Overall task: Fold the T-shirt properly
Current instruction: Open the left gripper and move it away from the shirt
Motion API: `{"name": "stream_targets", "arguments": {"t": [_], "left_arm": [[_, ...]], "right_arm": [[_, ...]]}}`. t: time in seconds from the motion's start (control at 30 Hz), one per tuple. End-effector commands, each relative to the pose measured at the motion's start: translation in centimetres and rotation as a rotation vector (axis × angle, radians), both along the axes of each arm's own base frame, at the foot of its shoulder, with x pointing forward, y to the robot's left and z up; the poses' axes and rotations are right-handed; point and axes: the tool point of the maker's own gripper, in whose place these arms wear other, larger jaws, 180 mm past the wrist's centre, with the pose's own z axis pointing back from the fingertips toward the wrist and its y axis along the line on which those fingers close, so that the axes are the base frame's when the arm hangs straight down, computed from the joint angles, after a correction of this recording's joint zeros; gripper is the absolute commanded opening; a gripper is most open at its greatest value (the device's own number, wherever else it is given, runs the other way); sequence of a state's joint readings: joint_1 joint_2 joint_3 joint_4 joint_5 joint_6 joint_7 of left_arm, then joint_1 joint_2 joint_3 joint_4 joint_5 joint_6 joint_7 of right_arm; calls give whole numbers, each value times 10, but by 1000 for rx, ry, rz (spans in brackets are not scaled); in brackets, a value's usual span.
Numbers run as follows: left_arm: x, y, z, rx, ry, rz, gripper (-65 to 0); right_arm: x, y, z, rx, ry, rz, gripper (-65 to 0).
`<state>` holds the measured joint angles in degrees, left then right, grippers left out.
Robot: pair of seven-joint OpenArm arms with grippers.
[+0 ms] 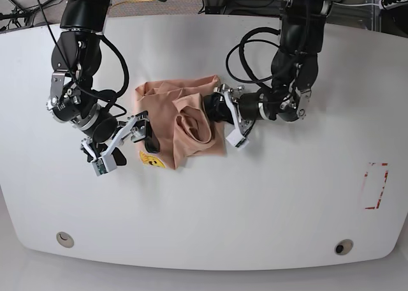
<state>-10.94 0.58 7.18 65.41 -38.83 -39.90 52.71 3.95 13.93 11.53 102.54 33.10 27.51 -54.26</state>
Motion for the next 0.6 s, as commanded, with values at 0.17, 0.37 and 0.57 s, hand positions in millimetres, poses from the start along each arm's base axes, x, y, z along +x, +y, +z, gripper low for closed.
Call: {"name": "stream_targets", "arguments": {"t": [0.17, 0.37, 0.57], "left_arm": [[13, 22, 54, -108, -135, 34, -376], [-5, 61, 74, -72, -211, 14, -376], [-21, 136, 76, 45, -223, 69, -376]], "right_arm": [[-27, 34, -11, -28, 22, 129, -97], [-50, 63, -30, -26, 79, 219, -97], [-46, 69, -28, -9, 71, 220, -97]]}}
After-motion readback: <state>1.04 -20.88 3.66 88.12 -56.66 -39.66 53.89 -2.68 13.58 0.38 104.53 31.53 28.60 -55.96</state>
